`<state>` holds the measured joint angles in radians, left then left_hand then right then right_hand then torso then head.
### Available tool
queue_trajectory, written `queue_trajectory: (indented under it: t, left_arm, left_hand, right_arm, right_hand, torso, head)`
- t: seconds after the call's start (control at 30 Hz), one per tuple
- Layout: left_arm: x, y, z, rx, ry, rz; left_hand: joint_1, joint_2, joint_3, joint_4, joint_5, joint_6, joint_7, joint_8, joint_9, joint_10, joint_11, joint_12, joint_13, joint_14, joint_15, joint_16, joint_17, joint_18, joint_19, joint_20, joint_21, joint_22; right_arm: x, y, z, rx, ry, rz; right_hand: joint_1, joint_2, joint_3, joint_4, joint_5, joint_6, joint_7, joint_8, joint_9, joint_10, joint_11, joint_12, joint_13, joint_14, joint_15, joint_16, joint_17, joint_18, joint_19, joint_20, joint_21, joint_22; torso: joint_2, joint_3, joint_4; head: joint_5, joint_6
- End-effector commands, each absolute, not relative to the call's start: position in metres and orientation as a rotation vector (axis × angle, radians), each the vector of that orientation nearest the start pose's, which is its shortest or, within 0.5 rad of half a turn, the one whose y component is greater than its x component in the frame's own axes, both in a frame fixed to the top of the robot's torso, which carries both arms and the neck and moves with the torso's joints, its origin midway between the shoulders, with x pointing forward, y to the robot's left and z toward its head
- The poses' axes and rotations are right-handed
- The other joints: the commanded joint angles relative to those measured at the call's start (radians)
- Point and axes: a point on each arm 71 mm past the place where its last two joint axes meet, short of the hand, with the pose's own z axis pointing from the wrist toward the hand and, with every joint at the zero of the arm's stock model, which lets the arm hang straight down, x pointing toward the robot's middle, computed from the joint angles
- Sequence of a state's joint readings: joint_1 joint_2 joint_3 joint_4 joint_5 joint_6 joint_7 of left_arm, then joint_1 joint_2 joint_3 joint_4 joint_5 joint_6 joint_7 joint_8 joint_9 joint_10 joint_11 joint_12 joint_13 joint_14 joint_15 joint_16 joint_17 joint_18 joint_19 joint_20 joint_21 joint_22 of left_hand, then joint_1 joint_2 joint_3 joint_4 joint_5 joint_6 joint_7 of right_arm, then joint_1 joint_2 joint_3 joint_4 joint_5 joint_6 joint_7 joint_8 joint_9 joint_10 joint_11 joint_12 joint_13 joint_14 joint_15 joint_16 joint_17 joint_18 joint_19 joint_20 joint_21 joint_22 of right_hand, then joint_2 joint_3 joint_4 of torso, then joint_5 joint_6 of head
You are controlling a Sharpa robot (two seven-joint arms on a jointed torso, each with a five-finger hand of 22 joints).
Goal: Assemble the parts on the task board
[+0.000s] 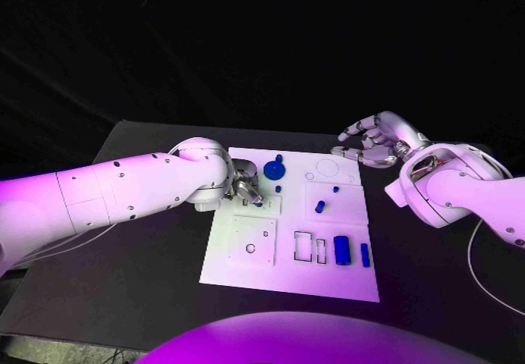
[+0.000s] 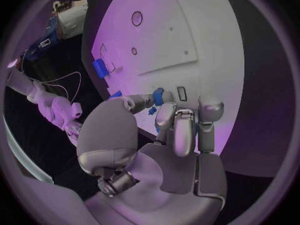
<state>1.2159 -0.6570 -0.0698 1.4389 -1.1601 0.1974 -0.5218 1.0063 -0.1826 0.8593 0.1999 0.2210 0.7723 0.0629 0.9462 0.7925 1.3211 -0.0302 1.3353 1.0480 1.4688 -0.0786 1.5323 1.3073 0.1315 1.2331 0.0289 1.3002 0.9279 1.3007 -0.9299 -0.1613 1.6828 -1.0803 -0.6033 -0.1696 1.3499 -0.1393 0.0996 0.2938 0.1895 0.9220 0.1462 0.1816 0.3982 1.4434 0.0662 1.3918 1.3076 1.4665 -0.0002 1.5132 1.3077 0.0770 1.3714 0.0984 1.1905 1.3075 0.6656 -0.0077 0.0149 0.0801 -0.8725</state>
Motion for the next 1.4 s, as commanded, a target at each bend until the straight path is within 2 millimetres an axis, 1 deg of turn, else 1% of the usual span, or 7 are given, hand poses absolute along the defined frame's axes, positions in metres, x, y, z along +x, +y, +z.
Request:
queue_trajectory:
  t: [0.03, 0.37, 0.57, 0.6, 0.73, 0.97, 1.4]
  left_arm:
    - [0.4796, 0.1463, -0.2394, 0.059, 2.406, -0.398]
    - [0.4795, 0.1453, -0.2398, 0.059, 2.415, -0.402]
    - [0.4796, 0.145, -0.24, 0.056, 2.418, -0.404]
    - [0.4796, 0.145, -0.24, 0.056, 2.418, -0.404]
    - [0.48, 0.1452, -0.2402, 0.053, 2.418, -0.404]
    - [0.481, 0.146, -0.2404, 0.048, 2.417, -0.402]
    - [0.4817, 0.1457, -0.2404, 0.044, 2.415, -0.402]
  left_hand:
    - [-0.029, 0.007, 0.152, -0.137, -0.003, 0.025, -0.026, -0.002, -0.004, 0.003, -0.003, -0.003, -0.004, 0.079, -0.007, 0.006, 0.17, -0.008, 0.003, -0.002, 0.0, -0.003]
    - [-0.078, 0.002, 0.132, -0.119, -0.01, 0.031, -0.03, -0.004, -0.005, 0.003, -0.006, -0.002, -0.005, 0.079, -0.01, 0.006, 0.17, -0.007, 0.004, -0.004, -0.004, -0.005]
    - [-0.118, 0.003, 0.097, -0.089, -0.015, 0.039, -0.032, -0.007, -0.007, 0.003, -0.007, -0.001, -0.007, 0.079, -0.01, 0.006, 0.17, -0.008, 0.005, -0.004, -0.007, -0.007]
    - [-0.132, 0.005, 0.081, -0.075, -0.017, 0.043, -0.033, -0.008, -0.008, 0.003, -0.007, 0.0, -0.007, 0.079, -0.011, 0.006, 0.17, -0.008, 0.006, -0.005, -0.008, -0.008]
    - [-0.15, 0.005, 0.051, -0.056, -0.018, 0.047, -0.033, -0.01, -0.009, 0.002, -0.007, 0.0, -0.008, 0.079, -0.011, 0.006, 0.17, -0.008, 0.007, -0.005, -0.009, -0.008]
    - [-0.17, 0.011, 0.006, -0.024, -0.02, 0.054, -0.033, -0.016, -0.012, 0.001, -0.007, 0.002, -0.008, 0.079, -0.011, 0.006, 0.169, -0.008, 0.009, -0.005, -0.011, -0.008]
    - [-0.18, 0.006, -0.038, -0.001, -0.021, 0.059, -0.032, -0.019, -0.014, 0.002, -0.006, 0.004, -0.007, 0.079, -0.01, 0.006, 0.169, -0.008, 0.01, -0.005, -0.012, -0.009]
  right_arm:
    - [0.4623, -0.2144, -0.1639, 0.292, 1.581, 0.751]
    - [0.4625, -0.2147, -0.1644, 0.291, 1.585, 0.75]
    - [0.4625, -0.2148, -0.1646, 0.291, 1.586, 0.749]
    - [0.4625, -0.2148, -0.1647, 0.291, 1.586, 0.749]
    - [0.4625, -0.2147, -0.1648, 0.291, 1.586, 0.75]
    - [0.4623, -0.2148, -0.1653, 0.29, 1.587, 0.75]
    - [0.4619, -0.2147, -0.1657, 0.289, 1.588, 0.751]
  right_hand:
    - [-0.012, -0.002, -0.006, -0.001, 0.004, -0.005, 0.001, 0.007, 0.002, -0.007, -0.003, -0.003, 0.083, 0.061, -0.008, -0.006, 0.068, 0.013, -0.006, 0.0, -0.007, 0.003]
    - [-0.012, -0.002, -0.006, -0.001, 0.004, -0.005, 0.001, 0.007, 0.002, -0.007, -0.003, -0.003, 0.083, 0.061, -0.008, -0.006, 0.068, 0.013, -0.006, 0.0, -0.007, 0.003]
    - [-0.012, -0.002, -0.006, -0.001, 0.004, -0.005, 0.001, 0.007, 0.002, -0.007, -0.003, -0.003, 0.083, 0.061, -0.008, -0.006, 0.068, 0.013, -0.006, 0.0, -0.007, 0.003]
    - [-0.012, -0.002, -0.006, -0.001, 0.004, -0.005, 0.001, 0.007, 0.002, -0.007, -0.003, -0.003, 0.083, 0.061, -0.008, -0.006, 0.068, 0.013, -0.006, 0.0, -0.007, 0.003]
    - [-0.012, -0.002, -0.006, -0.001, 0.004, -0.005, 0.001, 0.007, 0.002, -0.007, -0.003, -0.003, 0.083, 0.061, -0.008, -0.006, 0.068, 0.013, -0.006, 0.0, -0.007, 0.003]
    - [-0.015, 0.0, -0.007, -0.001, 0.004, -0.006, 0.001, 0.009, 0.002, -0.008, -0.003, -0.004, 0.082, 0.06, -0.008, -0.007, 0.065, 0.014, -0.007, 0.0, -0.009, 0.002]
    - [-0.015, 0.001, -0.006, -0.001, 0.004, -0.006, 0.0, 0.01, 0.002, -0.007, -0.003, -0.003, 0.083, 0.06, -0.008, -0.007, 0.065, 0.013, -0.006, 0.0, -0.008, 0.002]
  torso:
    - [0.0, -0.0002, 0.0006]
    - [0.0, 0.0001, 0.0001]
    - [0.0, 0.0004, -0.0006]
    - [0.0, 0.0006, -0.0007]
    - [0.0, 0.0005, -0.0001]
    - [0.0, 0.0001, -0.0003]
    - [0.0, 0.0001, -0.0002]
  head:
    - [0.0, 0.0]
    - [0.0, 0.0]
    - [0.0, 0.0]
    - [0.0, 0.0]
    - [-0.001, 0.0]
    - [-0.001, 0.0]
    - [-0.002, 0.0]
